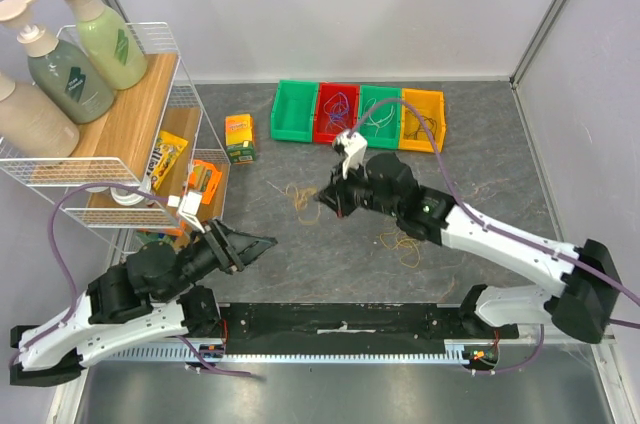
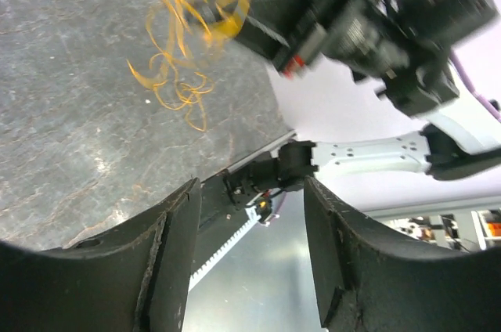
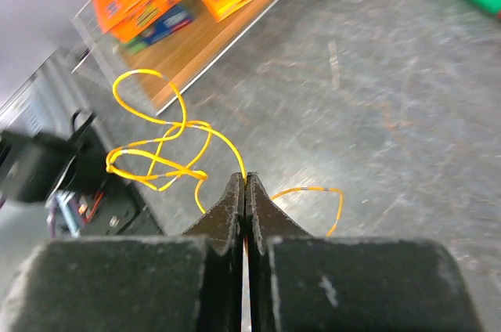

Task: Untangle the cables

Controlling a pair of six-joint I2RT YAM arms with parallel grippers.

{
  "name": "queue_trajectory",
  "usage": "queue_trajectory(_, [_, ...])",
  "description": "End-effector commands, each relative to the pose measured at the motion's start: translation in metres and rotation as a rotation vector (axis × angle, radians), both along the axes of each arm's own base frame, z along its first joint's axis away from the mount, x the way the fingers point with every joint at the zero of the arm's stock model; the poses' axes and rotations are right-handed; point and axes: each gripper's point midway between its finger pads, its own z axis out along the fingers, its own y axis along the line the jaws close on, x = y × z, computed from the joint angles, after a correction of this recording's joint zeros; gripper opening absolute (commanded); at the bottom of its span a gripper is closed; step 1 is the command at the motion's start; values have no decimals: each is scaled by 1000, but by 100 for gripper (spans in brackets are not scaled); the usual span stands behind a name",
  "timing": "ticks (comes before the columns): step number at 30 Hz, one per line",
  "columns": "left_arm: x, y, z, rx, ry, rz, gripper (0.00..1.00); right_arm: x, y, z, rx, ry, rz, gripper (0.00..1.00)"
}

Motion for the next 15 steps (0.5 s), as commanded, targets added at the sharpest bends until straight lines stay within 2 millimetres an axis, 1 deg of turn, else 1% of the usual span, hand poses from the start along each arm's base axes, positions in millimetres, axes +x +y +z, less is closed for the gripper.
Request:
queue_trajectory(1, [-13, 6, 15, -106, 6, -44, 61, 75, -8, 12, -9, 14, -195, 0])
queue_trajectory(3, [-18, 5, 16, -94, -1, -77, 61, 108, -3, 12, 19, 9, -247, 0])
queue_trajectory(4, [-20, 5, 15, -85, -1, -90, 61, 124, 3, 22, 69, -12, -256, 0])
queue_trajectory(7, [-26, 1, 10, -59, -2, -133, 61, 176, 17, 22, 144, -11, -308, 0])
queue_trajectory(9, [-29, -2, 6, -51, 12, -150, 61, 211, 30, 29, 191, -41, -339, 0])
queue_trajectory(11, [-29, -3, 5, -46, 14, -155, 60, 243, 43, 27, 283, -30, -354, 0])
queue_trajectory(14, [-26, -1, 2, -22, -6, -139, 60, 284, 60, 24, 447, -5, -378, 0])
queue_trajectory(15, [-24, 0, 1, -13, -11, -127, 60, 300, 65, 17, 471, 0, -400, 0])
